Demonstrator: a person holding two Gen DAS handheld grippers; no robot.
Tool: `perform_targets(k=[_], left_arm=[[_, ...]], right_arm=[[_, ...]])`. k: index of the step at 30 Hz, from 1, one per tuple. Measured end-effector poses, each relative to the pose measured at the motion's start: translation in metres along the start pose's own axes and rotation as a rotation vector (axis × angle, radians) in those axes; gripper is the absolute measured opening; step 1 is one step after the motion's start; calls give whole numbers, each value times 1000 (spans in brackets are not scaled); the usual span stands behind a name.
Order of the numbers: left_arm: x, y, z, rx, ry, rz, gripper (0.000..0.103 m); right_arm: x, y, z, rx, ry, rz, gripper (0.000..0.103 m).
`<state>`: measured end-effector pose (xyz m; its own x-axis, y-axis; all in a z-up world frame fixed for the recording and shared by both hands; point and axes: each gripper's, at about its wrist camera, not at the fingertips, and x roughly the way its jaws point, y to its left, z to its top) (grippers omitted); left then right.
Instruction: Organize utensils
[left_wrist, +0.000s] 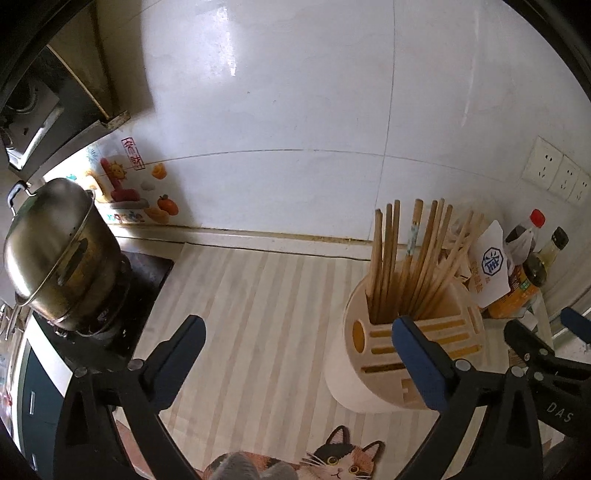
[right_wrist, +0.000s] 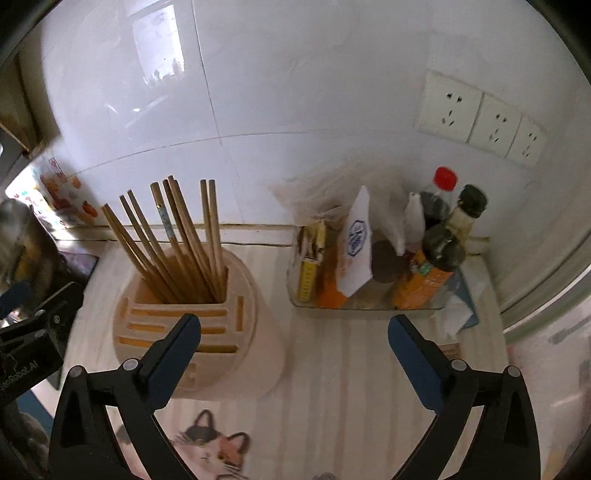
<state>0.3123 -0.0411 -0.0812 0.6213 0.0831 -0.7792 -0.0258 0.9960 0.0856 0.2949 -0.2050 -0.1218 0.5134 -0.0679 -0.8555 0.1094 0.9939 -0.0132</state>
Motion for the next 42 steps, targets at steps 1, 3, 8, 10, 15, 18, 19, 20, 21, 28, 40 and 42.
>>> perform_targets(k=[1, 3, 8, 10, 15, 18, 19, 20, 21, 28, 40, 42], left_arm=[[-3, 0, -2, -5, -2, 2, 103], [-9, -1, -5, -11, -5, 8, 103], [-39, -1, -15, -25, -39, 11, 103], [-56, 1, -20, -26, -58, 5, 103], [-104, 11, -33, -31, -116, -18, 103], [-138, 14, -45, -24, -163, -41, 103], [-149, 16, -49, -19, -177, -49, 103], [-160, 19, -54, -16, -187, -52, 103], [-168, 20, -58, -14, -191, -57, 103], [-227, 38, -95, 19, -237, -82, 103], [-271, 56, -133, 50, -260, -104, 103], [-273, 57, -134, 50, -274, -93, 103]], right_arm=[[-2, -1, -1, -2, -8, -8, 103], [-8, -4, -4, -3, -25, -17, 103], [-28, -9, -12, -2, -59, -16, 103], [-41, -11, -17, 5, -75, -4, 103], [-93, -9, -33, 10, -154, -18, 103], [-133, -7, -47, 11, -214, -29, 103], [-148, -5, -52, 15, -235, -35, 103], [-160, -4, -58, 19, -251, -39, 103], [-172, -3, -63, 23, -263, -45, 103], [-252, 16, -111, 64, -331, -65, 103], [-315, 32, -172, 97, -375, -108, 103], [-319, 31, -174, 101, -385, -112, 103]])
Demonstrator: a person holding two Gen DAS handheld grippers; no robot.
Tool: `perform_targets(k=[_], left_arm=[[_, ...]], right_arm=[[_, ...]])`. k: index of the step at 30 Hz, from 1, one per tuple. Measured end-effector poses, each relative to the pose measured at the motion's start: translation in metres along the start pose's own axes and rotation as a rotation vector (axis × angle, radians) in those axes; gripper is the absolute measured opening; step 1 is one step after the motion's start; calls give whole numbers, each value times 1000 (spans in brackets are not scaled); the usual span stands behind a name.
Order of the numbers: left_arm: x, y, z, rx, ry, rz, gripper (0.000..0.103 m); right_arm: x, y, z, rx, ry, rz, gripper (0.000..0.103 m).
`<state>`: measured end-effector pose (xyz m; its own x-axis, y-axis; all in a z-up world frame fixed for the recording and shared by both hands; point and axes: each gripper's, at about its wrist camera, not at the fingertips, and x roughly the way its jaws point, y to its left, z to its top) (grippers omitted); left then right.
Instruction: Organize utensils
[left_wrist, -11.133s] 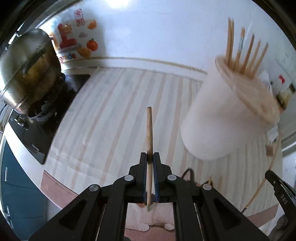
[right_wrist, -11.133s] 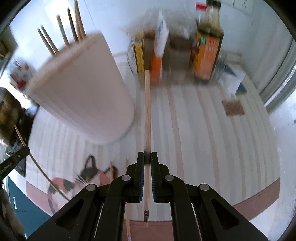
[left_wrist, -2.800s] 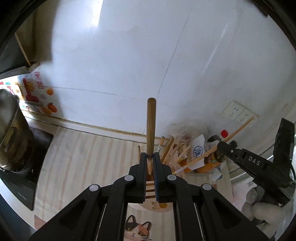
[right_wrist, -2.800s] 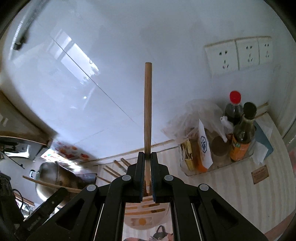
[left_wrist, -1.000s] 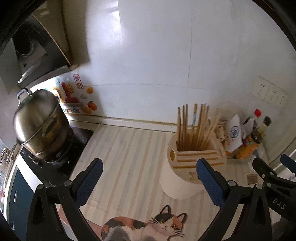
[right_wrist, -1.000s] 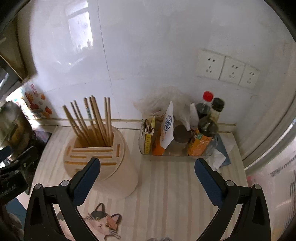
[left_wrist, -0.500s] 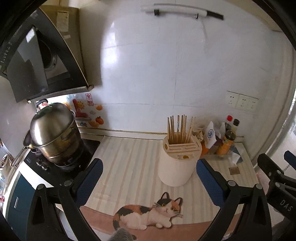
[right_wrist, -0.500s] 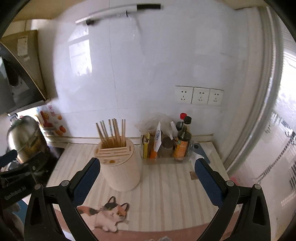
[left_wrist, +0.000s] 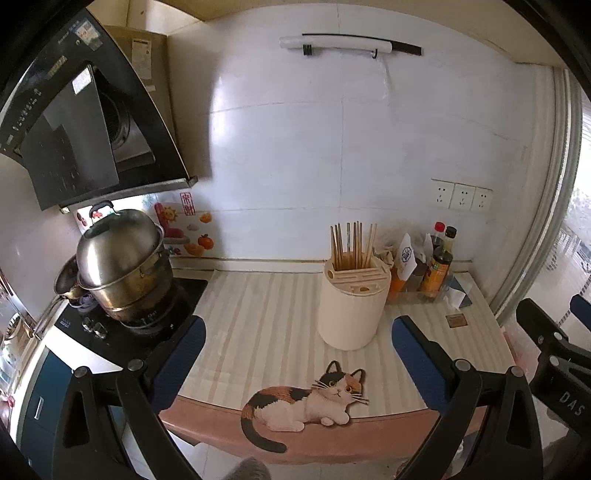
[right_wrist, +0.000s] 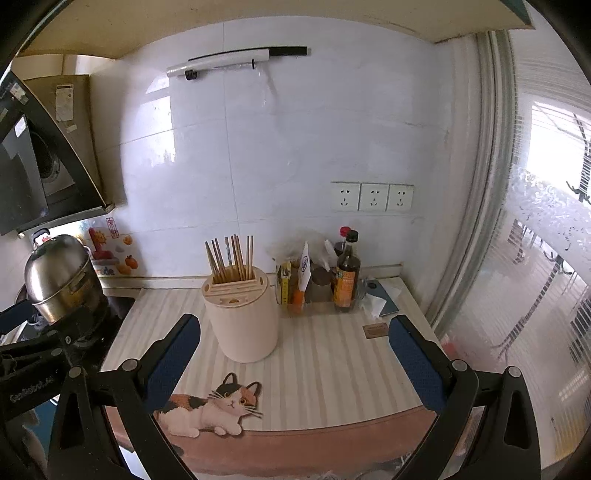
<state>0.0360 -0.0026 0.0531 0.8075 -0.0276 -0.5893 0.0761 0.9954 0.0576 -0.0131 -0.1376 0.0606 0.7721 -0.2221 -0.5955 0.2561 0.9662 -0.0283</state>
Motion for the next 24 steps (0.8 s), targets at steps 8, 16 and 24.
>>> perform_targets(k=[8, 16, 24], left_arm=[[-4, -2, 2, -14, -5, 30, 103], [-4, -5, 1, -18, -22, 55, 103], [-4, -8, 0, -12, -19, 54, 103]], right_arm=[[-1, -3, 6, -2, -6, 13, 103], [1, -4, 8, -17, -20, 9, 103], [4, -5, 8, -21, -22, 8, 103]])
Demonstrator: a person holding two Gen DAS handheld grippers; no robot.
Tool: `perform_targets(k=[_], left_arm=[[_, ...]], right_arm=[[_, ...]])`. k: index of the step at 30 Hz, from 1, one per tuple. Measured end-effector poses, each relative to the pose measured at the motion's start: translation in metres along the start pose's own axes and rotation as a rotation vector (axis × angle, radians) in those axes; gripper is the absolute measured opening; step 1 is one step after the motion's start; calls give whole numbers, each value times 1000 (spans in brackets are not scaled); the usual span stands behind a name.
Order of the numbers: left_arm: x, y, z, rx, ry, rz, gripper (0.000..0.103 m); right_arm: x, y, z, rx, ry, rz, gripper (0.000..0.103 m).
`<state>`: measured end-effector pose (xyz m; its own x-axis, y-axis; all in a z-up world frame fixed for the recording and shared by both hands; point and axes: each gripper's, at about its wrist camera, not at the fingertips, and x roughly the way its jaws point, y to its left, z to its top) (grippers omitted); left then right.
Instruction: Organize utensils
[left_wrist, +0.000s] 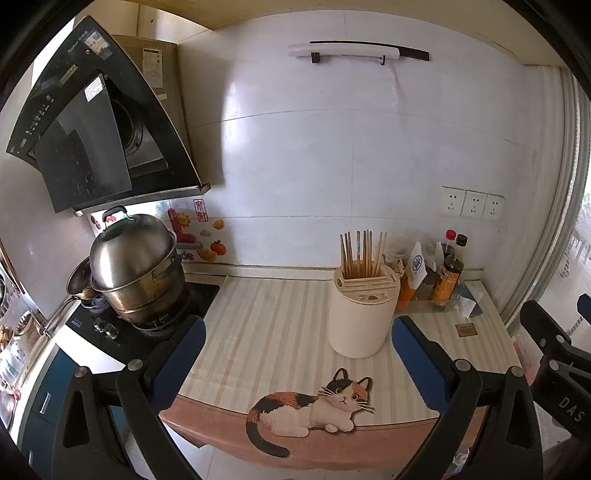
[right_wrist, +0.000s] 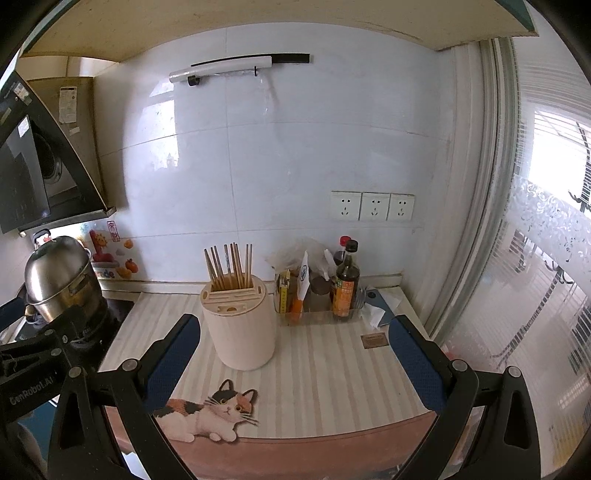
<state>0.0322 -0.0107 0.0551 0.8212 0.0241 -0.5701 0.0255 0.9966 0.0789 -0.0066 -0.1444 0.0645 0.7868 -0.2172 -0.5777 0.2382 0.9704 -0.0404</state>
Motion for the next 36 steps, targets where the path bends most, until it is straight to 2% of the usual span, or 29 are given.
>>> perform_targets(k=[36], left_arm=[[-2, 5, 3, -20, -9, 15, 103]], right_arm=[[5, -1, 2, -4, -5, 15, 103]])
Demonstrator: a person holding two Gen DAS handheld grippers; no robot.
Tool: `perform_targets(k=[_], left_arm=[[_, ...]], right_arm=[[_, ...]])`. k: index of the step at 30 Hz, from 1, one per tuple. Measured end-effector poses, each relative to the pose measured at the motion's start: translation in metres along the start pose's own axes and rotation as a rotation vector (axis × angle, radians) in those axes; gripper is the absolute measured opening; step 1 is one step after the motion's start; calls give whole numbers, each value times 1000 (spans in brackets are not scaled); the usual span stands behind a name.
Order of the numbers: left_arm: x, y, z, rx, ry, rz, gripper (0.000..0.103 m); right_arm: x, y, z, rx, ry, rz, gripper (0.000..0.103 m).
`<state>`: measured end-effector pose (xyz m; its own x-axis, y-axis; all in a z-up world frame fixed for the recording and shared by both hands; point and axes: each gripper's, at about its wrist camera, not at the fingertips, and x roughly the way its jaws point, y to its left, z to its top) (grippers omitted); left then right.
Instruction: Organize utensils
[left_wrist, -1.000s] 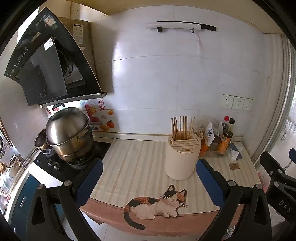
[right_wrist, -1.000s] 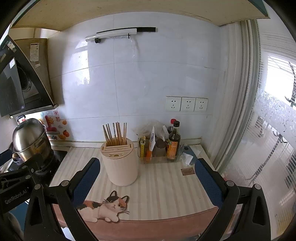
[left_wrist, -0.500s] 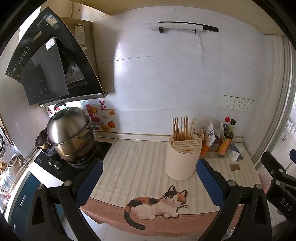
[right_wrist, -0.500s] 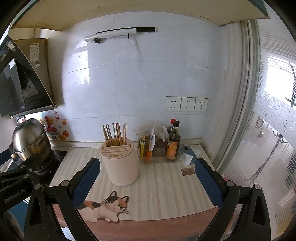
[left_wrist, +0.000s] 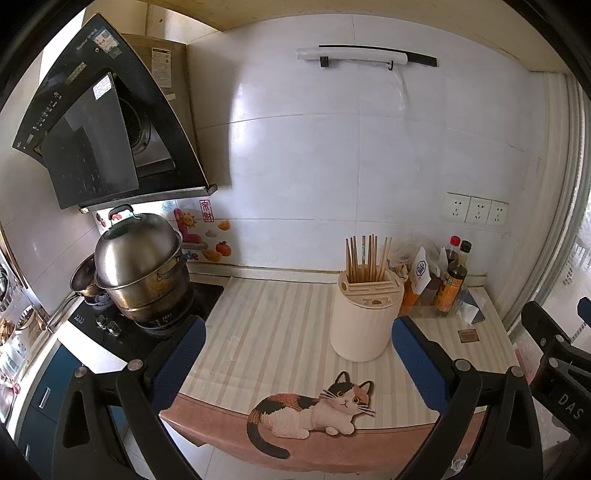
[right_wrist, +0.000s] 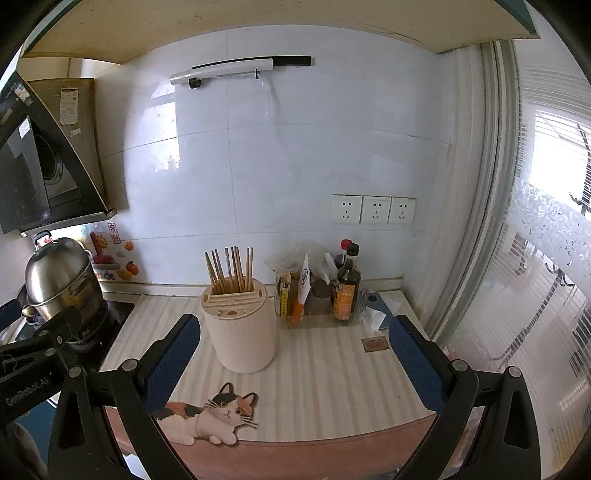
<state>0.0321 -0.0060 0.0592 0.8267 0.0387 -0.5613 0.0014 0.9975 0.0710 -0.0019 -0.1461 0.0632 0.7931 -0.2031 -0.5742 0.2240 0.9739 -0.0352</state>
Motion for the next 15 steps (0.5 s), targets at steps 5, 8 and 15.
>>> perform_targets(k=[5, 8, 15], left_arm=[[0, 0, 0, -1, 1, 0, 103], [0, 0, 0, -1, 1, 0, 103], [2, -3, 1, 2, 0, -1, 103]], right_arm=[[1, 0, 1, -4, -3, 1, 103], [1, 0, 1, -3, -2, 2, 103], [1, 1, 2, -3, -2, 4, 103]])
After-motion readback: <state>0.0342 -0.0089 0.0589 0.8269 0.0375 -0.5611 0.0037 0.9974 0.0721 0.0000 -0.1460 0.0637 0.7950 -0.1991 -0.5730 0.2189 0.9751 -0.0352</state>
